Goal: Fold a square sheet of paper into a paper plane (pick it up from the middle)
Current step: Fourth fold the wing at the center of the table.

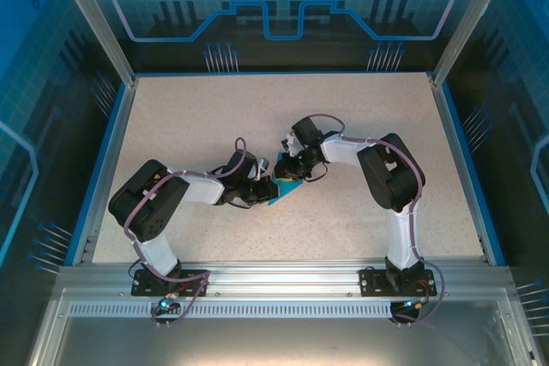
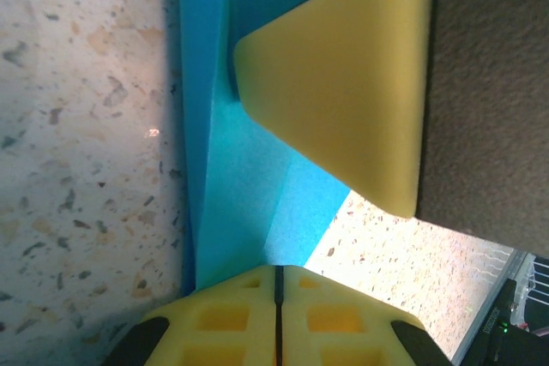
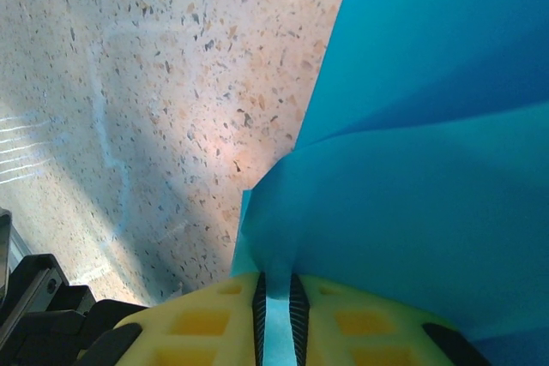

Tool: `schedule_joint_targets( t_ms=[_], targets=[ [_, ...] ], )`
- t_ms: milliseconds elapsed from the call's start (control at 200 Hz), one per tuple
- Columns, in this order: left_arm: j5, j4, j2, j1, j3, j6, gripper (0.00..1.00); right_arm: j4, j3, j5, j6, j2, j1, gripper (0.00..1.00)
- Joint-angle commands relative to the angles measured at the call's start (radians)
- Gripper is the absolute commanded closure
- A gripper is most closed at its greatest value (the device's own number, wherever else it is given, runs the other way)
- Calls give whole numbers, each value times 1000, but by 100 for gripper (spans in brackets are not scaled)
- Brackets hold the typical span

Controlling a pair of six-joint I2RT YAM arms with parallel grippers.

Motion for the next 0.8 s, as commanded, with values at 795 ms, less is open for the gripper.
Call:
schedule_joint_targets(
  t_ms=[795],
  targets=[
    [-69,-99,12,-9,-74,13,95,64,-172,42,26,-237,-17,76]
  ],
)
